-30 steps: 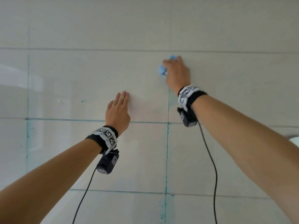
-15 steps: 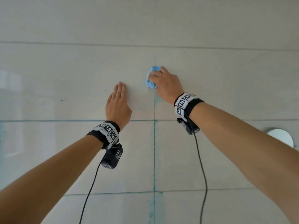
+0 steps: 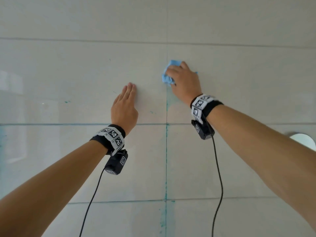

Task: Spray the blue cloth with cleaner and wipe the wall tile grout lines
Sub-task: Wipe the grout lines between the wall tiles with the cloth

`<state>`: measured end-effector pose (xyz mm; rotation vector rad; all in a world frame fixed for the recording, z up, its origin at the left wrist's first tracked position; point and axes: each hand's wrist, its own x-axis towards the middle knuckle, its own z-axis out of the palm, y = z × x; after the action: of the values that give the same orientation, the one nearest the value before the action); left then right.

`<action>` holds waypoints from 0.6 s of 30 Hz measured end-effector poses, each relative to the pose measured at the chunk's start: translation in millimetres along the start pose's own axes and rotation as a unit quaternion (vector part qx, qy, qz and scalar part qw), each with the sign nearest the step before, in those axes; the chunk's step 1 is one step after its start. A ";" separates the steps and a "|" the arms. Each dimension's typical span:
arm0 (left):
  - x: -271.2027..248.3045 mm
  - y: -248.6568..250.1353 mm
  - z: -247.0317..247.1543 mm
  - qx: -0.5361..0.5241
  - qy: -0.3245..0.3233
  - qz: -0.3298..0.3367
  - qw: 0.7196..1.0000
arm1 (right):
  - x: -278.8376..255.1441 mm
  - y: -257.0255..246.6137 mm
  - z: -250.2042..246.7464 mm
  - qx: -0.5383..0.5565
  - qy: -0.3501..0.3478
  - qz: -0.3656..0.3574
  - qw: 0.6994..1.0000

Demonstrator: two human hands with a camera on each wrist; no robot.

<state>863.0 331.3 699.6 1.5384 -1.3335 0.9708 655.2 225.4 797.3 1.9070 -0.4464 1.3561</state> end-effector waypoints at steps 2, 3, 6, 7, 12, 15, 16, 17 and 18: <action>-0.6 0.7 -3.1 -0.003 -0.003 0.002 1.000 | -26.2 -9.5 5.0 0.005 -0.013 -0.058 0.998; -0.9 0.3 -4.7 -0.003 -0.007 0.004 1.000 | -36.6 -12.4 6.6 0.006 -0.022 -0.085 0.996; -4.5 -4.4 -9.0 0.001 -0.017 0.012 1.000 | -43.7 -11.9 1.1 -0.003 -0.049 -0.143 0.988; -6.3 -7.4 -9.3 0.004 -0.016 0.011 1.000 | -39.1 -10.0 -1.5 -0.009 -0.058 -0.146 0.988; -17.2 -26.1 -11.5 0.011 -0.008 -0.069 0.998 | 9.0 -12.6 -6.2 0.019 -0.027 0.045 0.998; -24.7 -37.4 -12.9 0.014 -0.018 -0.085 0.996 | 37.6 -29.7 -3.5 0.024 -0.021 0.083 0.996; -26.5 -41.2 -13.2 0.017 -0.018 -0.080 0.997 | 41.3 -36.0 -0.8 0.030 -0.012 0.084 0.996; -27.6 -45.1 -13.5 0.022 -0.018 -0.073 0.997 | 41.8 -42.7 3.8 0.035 -0.001 0.079 0.996; -27.9 -48.3 -14.0 0.026 -0.019 -0.067 0.997 | 38.9 -50.4 9.1 0.035 0.010 0.065 0.997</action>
<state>907.0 356.6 672.6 1.6713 -1.2229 0.9033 708.8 257.4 812.9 1.9476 -0.5277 1.4905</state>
